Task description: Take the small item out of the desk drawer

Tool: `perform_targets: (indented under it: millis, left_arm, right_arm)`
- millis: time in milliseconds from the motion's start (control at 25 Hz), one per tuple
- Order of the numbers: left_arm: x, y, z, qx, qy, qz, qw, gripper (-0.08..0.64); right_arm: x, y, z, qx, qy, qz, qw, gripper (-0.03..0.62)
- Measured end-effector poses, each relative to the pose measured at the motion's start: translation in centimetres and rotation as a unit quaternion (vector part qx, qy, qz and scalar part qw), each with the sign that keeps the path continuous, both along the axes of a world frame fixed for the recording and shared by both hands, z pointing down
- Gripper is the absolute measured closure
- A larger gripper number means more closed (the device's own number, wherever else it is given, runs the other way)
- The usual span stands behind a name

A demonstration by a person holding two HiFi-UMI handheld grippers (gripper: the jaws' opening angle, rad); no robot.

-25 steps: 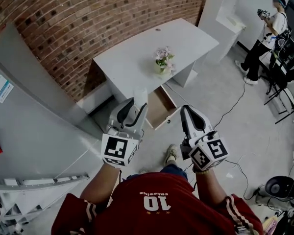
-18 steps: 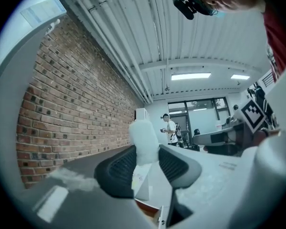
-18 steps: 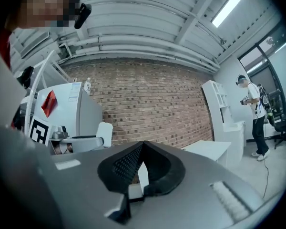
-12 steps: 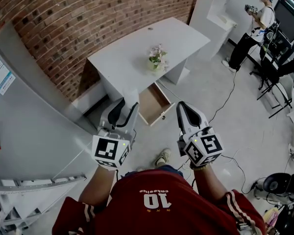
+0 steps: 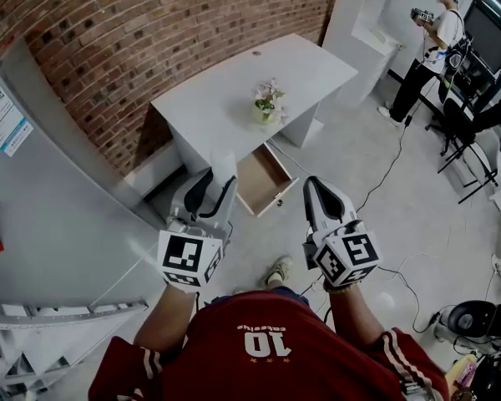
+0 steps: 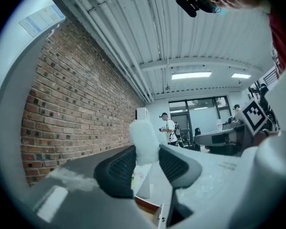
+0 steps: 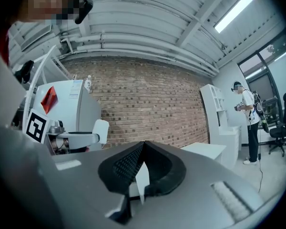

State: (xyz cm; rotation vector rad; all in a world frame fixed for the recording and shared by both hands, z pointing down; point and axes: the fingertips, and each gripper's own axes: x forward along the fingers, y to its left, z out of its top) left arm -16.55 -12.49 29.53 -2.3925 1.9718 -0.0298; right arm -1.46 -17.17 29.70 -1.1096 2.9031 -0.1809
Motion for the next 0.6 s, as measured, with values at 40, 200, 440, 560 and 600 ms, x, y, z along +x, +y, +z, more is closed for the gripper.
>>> perform_targets:
  millis: [40,200,440,560,600]
  left_arm:
    - [-0.1,0.1,0.0,0.001,0.001,-0.001,1.0,0.397]
    - [-0.4,0.4,-0.1,0.003,0.002,0.0,1.0,0.397]
    - [-0.7,0.7,-0.3,0.004,0.008,0.002,1.0,0.397]
    - [-0.9,1.1,-0.3,0.005,0.012,0.004,0.9999,0.397]
    - [-1.0,1.2,-0.4,0.005,0.013,0.005,0.9999,0.397]
  right_arm:
    - [-0.1,0.2,0.0,0.001,0.0,-0.001,1.0,0.601]
    - [-0.6,0.7,0.0,0.003,0.001,-0.006,1.0,0.601]
    - [-1.3,1.0,-0.4,0.01,0.005,-0.01,1.0,0.601]
    - [-1.7,1.4,-0.6,0.013,0.007,-0.013,1.0,0.601]
    - [-1.8,1.6,-0.7,0.013,0.007,-0.014,1.0,0.601]
